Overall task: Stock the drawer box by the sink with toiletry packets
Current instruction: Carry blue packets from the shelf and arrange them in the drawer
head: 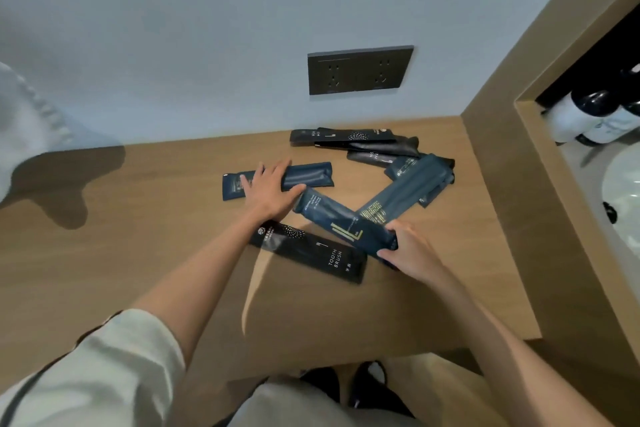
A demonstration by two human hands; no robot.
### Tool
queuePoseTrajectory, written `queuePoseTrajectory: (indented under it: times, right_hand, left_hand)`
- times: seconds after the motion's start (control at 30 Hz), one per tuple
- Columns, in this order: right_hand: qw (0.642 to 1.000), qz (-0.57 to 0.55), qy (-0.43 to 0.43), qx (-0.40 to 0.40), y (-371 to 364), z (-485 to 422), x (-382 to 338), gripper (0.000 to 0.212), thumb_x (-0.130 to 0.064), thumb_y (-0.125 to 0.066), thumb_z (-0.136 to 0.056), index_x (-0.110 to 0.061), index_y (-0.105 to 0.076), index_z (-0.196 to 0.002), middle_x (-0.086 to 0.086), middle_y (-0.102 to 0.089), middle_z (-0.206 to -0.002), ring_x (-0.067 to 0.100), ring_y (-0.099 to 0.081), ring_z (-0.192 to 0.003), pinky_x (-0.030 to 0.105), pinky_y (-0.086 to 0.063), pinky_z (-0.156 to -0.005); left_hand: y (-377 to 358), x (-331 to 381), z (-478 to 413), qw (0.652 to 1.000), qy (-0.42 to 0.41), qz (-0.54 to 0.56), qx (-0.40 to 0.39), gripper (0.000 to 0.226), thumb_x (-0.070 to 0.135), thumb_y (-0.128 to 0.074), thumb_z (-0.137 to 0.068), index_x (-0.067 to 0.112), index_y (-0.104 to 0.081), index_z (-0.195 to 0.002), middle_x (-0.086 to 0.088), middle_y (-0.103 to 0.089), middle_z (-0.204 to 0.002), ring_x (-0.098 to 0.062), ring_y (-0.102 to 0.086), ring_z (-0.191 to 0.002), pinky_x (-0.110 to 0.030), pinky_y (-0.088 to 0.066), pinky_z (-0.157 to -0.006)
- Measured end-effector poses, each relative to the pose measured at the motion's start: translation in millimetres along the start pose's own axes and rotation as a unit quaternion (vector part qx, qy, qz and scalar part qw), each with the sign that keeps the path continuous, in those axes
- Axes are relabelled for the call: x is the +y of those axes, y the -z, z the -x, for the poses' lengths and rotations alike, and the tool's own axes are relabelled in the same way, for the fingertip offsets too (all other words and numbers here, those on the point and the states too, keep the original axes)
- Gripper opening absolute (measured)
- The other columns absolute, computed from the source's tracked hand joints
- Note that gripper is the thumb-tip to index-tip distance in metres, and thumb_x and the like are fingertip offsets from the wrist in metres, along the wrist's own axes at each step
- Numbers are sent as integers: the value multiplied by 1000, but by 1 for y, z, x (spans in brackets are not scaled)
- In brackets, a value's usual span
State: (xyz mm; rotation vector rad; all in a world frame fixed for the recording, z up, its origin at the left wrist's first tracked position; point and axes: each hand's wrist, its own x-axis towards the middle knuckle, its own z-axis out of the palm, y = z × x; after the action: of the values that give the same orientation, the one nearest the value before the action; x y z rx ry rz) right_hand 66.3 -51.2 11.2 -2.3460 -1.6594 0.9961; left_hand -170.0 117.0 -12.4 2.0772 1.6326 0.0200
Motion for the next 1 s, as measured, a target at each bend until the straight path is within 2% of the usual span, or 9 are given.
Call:
queuePoseTrajectory:
  times: [0.13, 0.27, 0.4, 0.53, 0.63, 0.7, 0.8, 0.9, 1.0]
  right_hand:
    - [999, -50, -7, 17, 13, 8, 4, 21, -19, -67, -85, -15, -58, -104, 1, -55, -107, 17, -55, -94, 29, -45, -77]
    - [995, -89, -37, 34, 25, 18, 17, 15, -20, -64, -88, -17, -54, -98, 0, -65, -95, 19, -61, -84, 35, -48, -70]
    - [980, -173, -30, 94, 36, 32, 21, 14, -15, -66, -87, -16, -54, -94, -2, -64, -87, 17, -60, -76, 27, -43, -60]
    - [958, -249, -29, 137, 47, 47, 14, 16, -13, -67, -87, -14, -55, -97, 0, -67, -90, 14, -66, -77, 34, -53, -67]
    - [942, -287, -18, 176, 59, 61, 6, 17, -13, -65, -89, -13, -53, -101, -2, -66, -95, 1, -67, -74, 18, -52, -60]
    - [924, -316, -11, 216, 71, 76, 0, 18, -13, -64, -90, -15, -53, -104, -2, -66, -98, 2, -68, -78, 20, -54, -64]
    - [903, -320, -1, 287, 92, 103, -3, 20, -12, -63, -90, -18, -53, -107, -8, -65, -97, 0, -67, -84, 19, -54, -72]
    - [880, -298, -3, 369, 112, 134, 1, 23, -18, -64, -90, -27, -56, -109, -28, -60, -91, -12, -61, -82, 12, -50, -70]
    - [859, -263, 0, 439, 126, 171, 14, 28, -22, -64, -90, -32, -58, -116, -35, -55, -88, -18, -58, -78, 4, -46, -63]
  left_hand:
    - [-4, -16, -4, 997, -73, -12, 14, 70, 60, -52, -84, 34, -31, -145, 1, -39, -149, -28, -29, -140, -66, -10, -111]
    - [-5, -23, 0, 992, -101, -59, 37, 59, 45, -56, -88, 28, -39, -141, 1, -46, -142, -28, -41, -128, -64, -19, -110]
    - [-4, -19, 1, 977, -151, -139, 63, 49, 22, -52, -92, 21, -41, -140, -6, -54, -130, -31, -50, -114, -57, -31, -103]
    - [6, -9, 5, 972, -165, -141, 94, 51, 8, -51, -89, 22, -42, -137, -9, -61, -119, -33, -56, -104, -49, -40, -96]
    - [27, 20, 11, 983, -143, -48, 101, 45, 14, -48, -93, 22, -40, -137, -17, -66, -105, -41, -62, -86, -45, -51, -71]
    - [41, 45, 21, 982, -141, 41, 118, 43, 21, -48, -95, 22, -35, -137, -17, -67, -107, -41, -64, -86, -47, -52, -69]
    - [61, 91, 47, 958, -171, 196, 124, 59, 21, -54, -95, 25, -22, -144, -5, -56, -133, -27, -61, -105, -37, -52, -84]
    - [81, 141, 85, 913, -232, 324, 82, 73, 13, -53, -94, 30, -11, -150, 25, -23, -147, 14, -36, -122, -7, -36, -96]
    - [84, 182, 120, 890, -270, 367, 12, 48, 14, -50, -96, 28, -40, -141, 14, -42, -144, 14, -46, -119, -15, -40, -103]
